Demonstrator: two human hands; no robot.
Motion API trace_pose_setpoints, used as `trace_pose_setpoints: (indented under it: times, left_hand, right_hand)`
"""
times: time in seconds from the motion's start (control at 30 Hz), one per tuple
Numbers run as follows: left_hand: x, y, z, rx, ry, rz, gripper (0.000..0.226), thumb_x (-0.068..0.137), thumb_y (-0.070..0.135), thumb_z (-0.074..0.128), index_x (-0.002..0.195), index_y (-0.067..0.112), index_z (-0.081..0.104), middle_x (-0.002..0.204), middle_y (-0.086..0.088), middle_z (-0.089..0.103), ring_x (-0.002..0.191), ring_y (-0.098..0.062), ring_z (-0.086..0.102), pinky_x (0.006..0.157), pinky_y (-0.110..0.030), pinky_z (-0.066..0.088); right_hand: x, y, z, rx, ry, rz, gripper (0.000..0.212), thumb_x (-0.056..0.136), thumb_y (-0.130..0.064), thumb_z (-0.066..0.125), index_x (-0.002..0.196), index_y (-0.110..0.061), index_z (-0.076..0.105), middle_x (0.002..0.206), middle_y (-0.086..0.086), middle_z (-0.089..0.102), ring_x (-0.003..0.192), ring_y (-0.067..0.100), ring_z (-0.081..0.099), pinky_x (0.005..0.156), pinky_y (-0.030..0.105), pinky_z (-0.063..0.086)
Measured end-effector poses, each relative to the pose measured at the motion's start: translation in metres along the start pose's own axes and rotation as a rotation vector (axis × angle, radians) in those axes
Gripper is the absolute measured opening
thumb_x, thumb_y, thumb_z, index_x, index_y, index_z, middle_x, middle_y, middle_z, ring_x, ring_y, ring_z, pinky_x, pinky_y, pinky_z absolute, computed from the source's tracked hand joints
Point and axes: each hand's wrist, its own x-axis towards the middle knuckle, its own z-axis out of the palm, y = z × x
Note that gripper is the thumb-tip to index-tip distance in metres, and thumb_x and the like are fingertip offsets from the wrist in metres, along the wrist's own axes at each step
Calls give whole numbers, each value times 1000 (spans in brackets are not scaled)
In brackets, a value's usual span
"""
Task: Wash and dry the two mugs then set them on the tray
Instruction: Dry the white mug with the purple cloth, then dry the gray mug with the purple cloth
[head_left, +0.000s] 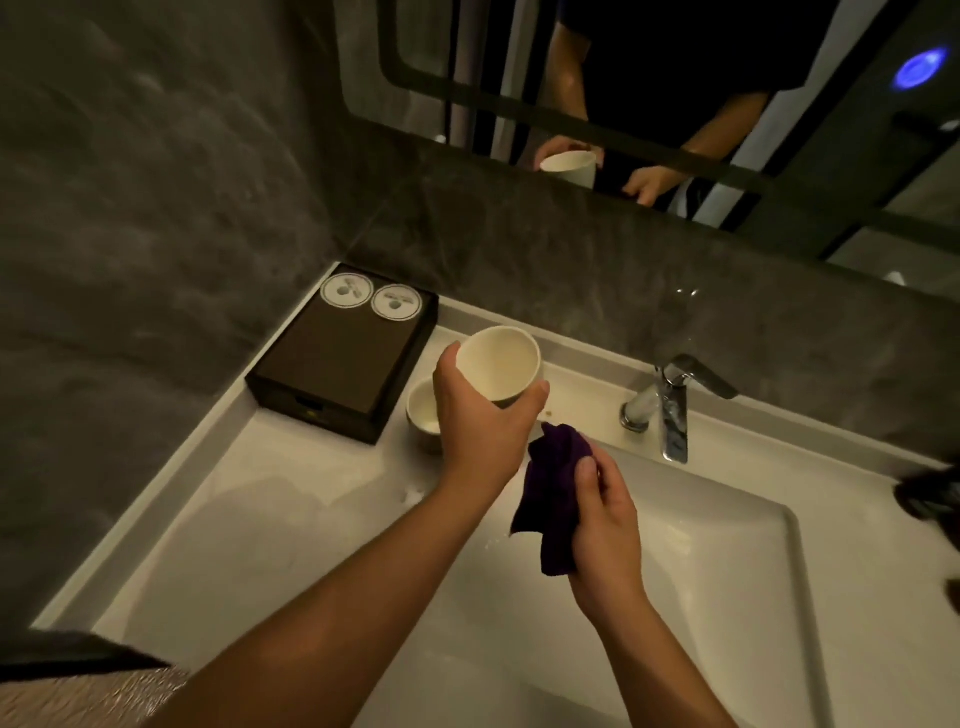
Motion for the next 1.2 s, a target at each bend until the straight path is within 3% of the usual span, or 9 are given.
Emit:
trace_pose_setpoints:
  times: [0.07, 0.2, 0.37, 0.5, 0.67, 0.8, 0.93, 1.07, 1.2]
  left_hand:
    - [19, -3, 26, 25, -25, 30, 94, 75, 29, 93, 150, 20, 37, 143, 0, 49, 125, -15, 49, 100, -26, 44]
    - [51, -18, 77, 83, -35, 8, 94, 74, 27, 93, 148, 16, 37, 144, -5, 45, 126, -20, 49, 97, -26, 45]
    - [77, -51, 123, 155, -34, -42, 96, 77, 29, 92, 151, 15, 32, 149, -8, 41, 134, -30, 48, 107, -43, 52]
    - [87, -74, 141, 185, 8, -61, 98, 78, 30, 91, 153, 14, 30, 150, -9, 41, 136, -30, 47, 113, -42, 47]
    - [94, -88, 149, 202, 13, -59, 101, 77, 31, 91, 154, 14, 29, 151, -9, 40, 138, -30, 45, 111, -35, 42]
    - [96, -95, 150, 239, -9, -42, 103, 77, 34, 91, 156, 16, 27, 154, -9, 39, 140, -29, 43, 112, -37, 42]
    - [94, -97, 150, 271, -10, -37, 108, 77, 36, 91, 158, 17, 23, 157, -9, 37, 143, -31, 41, 117, -45, 44]
    - [87, -82, 144, 285, -69, -68, 129, 74, 43, 92, 165, 18, 4, 169, -10, 20, 154, -34, 28, 123, -51, 35]
    - [58, -56, 107, 311, -59, 101, 114, 81, 44, 85, 165, 17, 14, 168, -7, 21, 154, -28, 27, 120, -36, 32]
  right_hand:
    - [16, 0, -11, -66, 53, -39, 29, 107, -41, 47, 132, -46, 59, 120, -22, 69, 110, 0, 66, 96, 32, 55]
    - [47, 3, -34, -138, 111, -68, 34, 108, -38, 47, 142, -40, 52, 134, -12, 63, 120, 10, 62, 102, 37, 54]
    - [75, 6, -48, -176, 99, -39, 33, 107, -37, 50, 137, -50, 51, 137, -13, 60, 120, 7, 59, 104, 42, 54]
    - [88, 11, -48, -220, 60, -49, 36, 105, -43, 49, 140, -49, 48, 140, -14, 57, 125, 8, 57, 105, 40, 53]
    - [99, 12, -45, -232, 33, -33, 36, 105, -45, 47, 141, -52, 44, 135, -19, 56, 118, 5, 60, 87, 20, 58]
    - [101, 13, -44, -223, 34, -28, 40, 105, -44, 46, 145, -44, 43, 139, -14, 55, 121, 11, 59, 94, 30, 59]
    - [101, 12, -45, -212, 41, -23, 42, 104, -46, 47, 146, -41, 43, 139, -11, 55, 118, 12, 60, 87, 26, 61]
    - [96, 10, -47, -184, 39, -33, 38, 104, -48, 48, 141, -46, 44, 138, -11, 56, 117, 11, 62, 90, 32, 61]
    - [86, 8, -46, -162, 32, -46, 44, 99, -54, 48, 142, -44, 46, 135, -14, 58, 114, 3, 62, 86, 23, 60]
